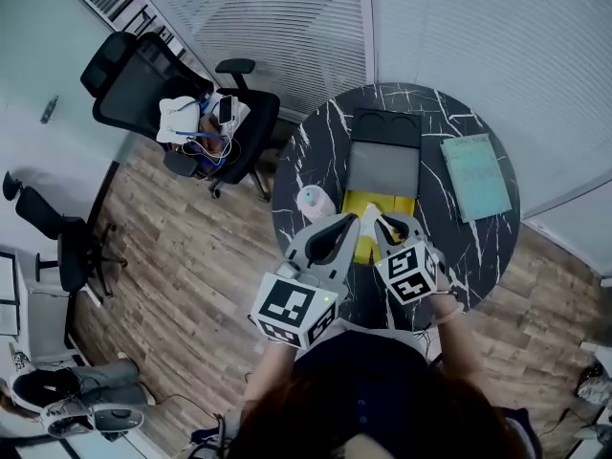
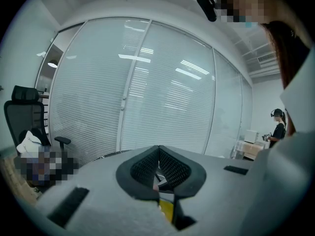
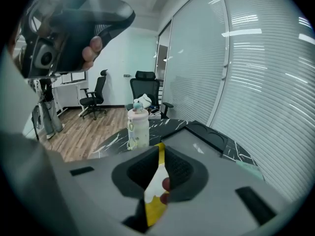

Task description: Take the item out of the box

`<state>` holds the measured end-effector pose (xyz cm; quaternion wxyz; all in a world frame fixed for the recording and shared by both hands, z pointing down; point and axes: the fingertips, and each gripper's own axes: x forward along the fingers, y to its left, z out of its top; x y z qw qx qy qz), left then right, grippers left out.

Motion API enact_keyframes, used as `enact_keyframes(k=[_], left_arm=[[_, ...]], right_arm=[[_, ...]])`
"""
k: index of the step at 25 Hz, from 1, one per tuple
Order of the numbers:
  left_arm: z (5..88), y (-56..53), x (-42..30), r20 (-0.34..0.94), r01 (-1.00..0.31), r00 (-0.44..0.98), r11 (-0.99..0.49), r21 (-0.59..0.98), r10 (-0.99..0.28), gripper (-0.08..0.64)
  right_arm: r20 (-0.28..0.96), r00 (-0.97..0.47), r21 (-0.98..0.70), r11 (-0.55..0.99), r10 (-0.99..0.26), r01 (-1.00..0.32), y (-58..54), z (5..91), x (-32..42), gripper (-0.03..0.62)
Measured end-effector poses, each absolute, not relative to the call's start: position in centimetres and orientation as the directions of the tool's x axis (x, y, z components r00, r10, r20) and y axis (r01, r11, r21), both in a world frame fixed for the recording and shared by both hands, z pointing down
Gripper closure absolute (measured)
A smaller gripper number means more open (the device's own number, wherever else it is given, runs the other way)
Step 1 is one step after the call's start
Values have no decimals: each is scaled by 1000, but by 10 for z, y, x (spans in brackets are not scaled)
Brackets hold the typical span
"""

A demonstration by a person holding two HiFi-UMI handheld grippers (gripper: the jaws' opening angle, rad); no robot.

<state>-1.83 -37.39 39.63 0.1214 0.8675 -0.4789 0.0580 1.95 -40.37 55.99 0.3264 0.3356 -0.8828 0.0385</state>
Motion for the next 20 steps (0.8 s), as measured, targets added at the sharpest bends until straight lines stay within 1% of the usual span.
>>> enact_keyframes(k=[6, 7, 8, 9, 20], left_arm=[[405, -378, -17, 235, -847, 532, -507, 160, -813, 534], [406, -379, -17, 239, -846, 532, -507, 162, -812, 534], [407, -379, -17, 242, -846, 533, -507, 163, -811, 534], [408, -380, -17, 245, -846, 533, -507, 165, -810, 534], [420, -383, -19, 271, -847, 531, -500, 180, -803, 534]], right_arm=[[635, -551, 144, 784, -541, -604, -409, 583, 18, 561], [642, -547, 145, 786, -537, -602, -410, 587, 18, 550], [649, -543, 145, 787, -533, -599, -411, 591, 17, 512], [656, -539, 145, 789, -528, -597, -411, 595, 16, 506], [730, -499, 118, 805, -467, -582, -414, 642, 9, 494]])
